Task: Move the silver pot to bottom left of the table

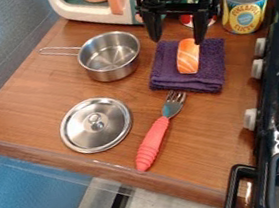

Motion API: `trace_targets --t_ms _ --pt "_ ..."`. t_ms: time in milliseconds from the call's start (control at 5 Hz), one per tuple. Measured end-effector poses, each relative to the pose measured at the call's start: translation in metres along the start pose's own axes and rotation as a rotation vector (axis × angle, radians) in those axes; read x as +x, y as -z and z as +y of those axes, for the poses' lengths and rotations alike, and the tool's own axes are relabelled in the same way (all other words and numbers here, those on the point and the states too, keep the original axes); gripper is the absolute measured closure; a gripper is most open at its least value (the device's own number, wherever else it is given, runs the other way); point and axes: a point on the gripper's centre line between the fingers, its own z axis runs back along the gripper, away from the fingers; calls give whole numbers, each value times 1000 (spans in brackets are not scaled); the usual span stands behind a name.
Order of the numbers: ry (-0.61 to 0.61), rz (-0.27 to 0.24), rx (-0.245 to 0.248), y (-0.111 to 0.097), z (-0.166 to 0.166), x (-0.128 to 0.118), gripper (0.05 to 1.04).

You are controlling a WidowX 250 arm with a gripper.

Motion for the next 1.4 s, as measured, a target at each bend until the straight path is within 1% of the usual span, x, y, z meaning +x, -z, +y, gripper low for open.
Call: trace_targets --t_ms 200,400,600,800,1000,1200,1400 --pt "3 35 6 12 0 -3 83" --pt "-4 53 22 15 16 -2 83" --pt "-52 60 33 18 44 3 83" --pt "-26 67 42 23 50 7 83" --pt "9 96 83 40 57 11 83" --pt "16 114 114 54 63 14 83" --pt "-6 135 125 67 73 16 112"
